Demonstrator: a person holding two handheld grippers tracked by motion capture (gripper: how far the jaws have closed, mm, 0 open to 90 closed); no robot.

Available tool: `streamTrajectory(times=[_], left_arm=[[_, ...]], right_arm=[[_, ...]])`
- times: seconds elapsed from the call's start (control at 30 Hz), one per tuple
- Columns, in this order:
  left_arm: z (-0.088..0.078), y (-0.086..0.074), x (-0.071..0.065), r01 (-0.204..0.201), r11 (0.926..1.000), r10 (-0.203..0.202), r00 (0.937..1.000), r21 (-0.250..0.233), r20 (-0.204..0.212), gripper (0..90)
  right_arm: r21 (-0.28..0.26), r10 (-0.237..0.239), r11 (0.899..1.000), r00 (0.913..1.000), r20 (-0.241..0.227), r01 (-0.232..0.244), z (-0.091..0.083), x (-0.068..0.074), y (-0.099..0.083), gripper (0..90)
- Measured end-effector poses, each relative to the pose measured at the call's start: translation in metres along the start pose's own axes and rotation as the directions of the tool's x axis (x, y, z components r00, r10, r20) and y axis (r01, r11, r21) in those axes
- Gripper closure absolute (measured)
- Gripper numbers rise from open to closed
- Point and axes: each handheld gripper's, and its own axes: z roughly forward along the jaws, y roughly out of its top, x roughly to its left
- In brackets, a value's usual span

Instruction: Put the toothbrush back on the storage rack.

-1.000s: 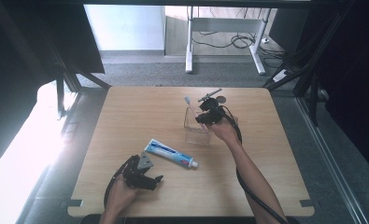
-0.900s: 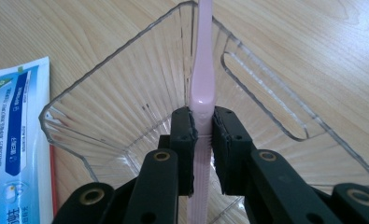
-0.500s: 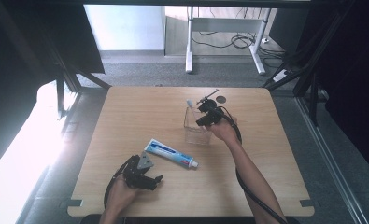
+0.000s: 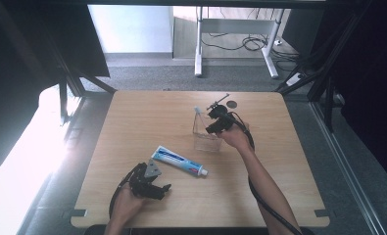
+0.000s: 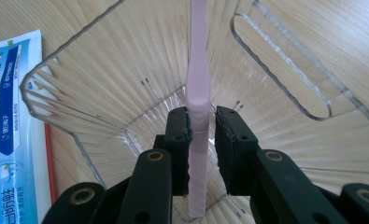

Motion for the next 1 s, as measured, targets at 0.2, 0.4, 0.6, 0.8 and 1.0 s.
streamTrajectory(times=[0.2, 0.4, 0.6, 0.8, 1.0], left_arm=[[0.0, 0.0, 0.0, 0.0, 1.0, 0.0, 1.0, -0.001, 0.0, 13.4], [0.0, 0.0, 0.0, -0.002, 1.0, 0.002, 1.0, -0.002, 0.003, 13.3], [0.0, 0.0, 0.001, 0.008, 0.9999, -0.008, 0.9999, -0.007, 0.01, 13.4], [0.0, 0.001, 0.0, 0.007, 1.0, -0.007, 0.9999, -0.007, 0.013, 13.4], [0.0, 0.001, 0.001, 0.027, 0.9993, -0.026, 0.9989, -0.024, 0.04, 13.4]], right_arm=[[-0.018, -0.003, 1.0, 1.0, -0.002, 0.003, -0.003, 0.002, 0.0, 71.9], [-0.04, -0.018, 0.999, 0.9998, 0.0, 0.018, -0.009, 0.006, -0.001, 65.5], [-0.07, -0.042, 0.997, 0.9991, 0.003, 0.042, -0.017, 0.008, -0.002, 56.1], [-0.095, -0.069, 0.993, 0.9976, -0.007, 0.068, -0.026, 0.013, -0.003, 46.2], [-0.121, -0.083, 0.989, 0.9965, -0.004, 0.082, -0.033, 0.017, -0.006, 38.4]])
